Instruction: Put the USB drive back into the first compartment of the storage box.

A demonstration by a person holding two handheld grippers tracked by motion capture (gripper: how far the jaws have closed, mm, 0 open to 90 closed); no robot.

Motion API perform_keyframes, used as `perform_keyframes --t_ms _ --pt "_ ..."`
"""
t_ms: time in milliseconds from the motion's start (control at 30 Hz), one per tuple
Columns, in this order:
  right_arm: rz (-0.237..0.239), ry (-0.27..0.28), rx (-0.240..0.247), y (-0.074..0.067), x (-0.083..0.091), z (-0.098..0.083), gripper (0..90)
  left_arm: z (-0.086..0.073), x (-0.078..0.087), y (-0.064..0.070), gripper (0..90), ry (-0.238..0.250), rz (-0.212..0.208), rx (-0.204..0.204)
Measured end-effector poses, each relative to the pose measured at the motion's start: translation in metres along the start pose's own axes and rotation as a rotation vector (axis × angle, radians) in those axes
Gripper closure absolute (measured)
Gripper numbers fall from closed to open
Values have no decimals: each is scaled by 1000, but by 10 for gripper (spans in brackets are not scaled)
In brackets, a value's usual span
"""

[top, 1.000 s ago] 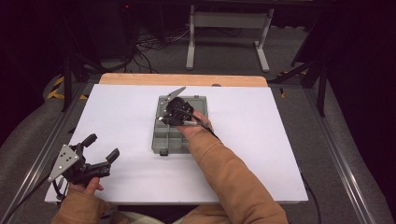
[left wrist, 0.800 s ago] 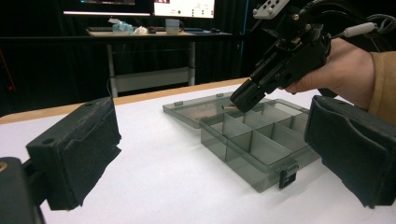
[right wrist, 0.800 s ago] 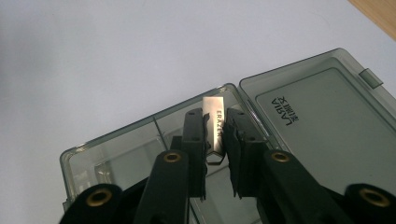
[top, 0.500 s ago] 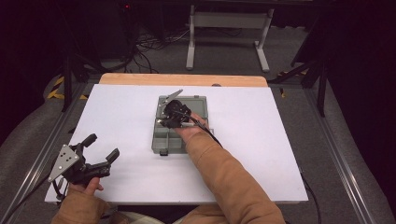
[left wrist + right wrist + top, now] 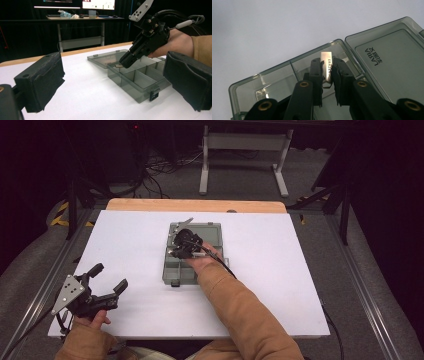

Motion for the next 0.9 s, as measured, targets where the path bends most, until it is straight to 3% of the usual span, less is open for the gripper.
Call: perform_keyframes --t_ms 767,900 --pt "5 -18 5 -1 -5 -1 784 0 0 0 40 1 1 1" --pt "7 -14 7 -1 -4 -1 748 0 0 0 40 0 0 -1"
Point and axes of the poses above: each handheld gripper's, and its own axes: x roughly backward along the jaws, z roughly out of its top, y roughly to its right, the point moved 1 cm from there along -x, roughly forward along the jaws, and after that the axes turned 3 degrees about z, right-handed, at the moved point
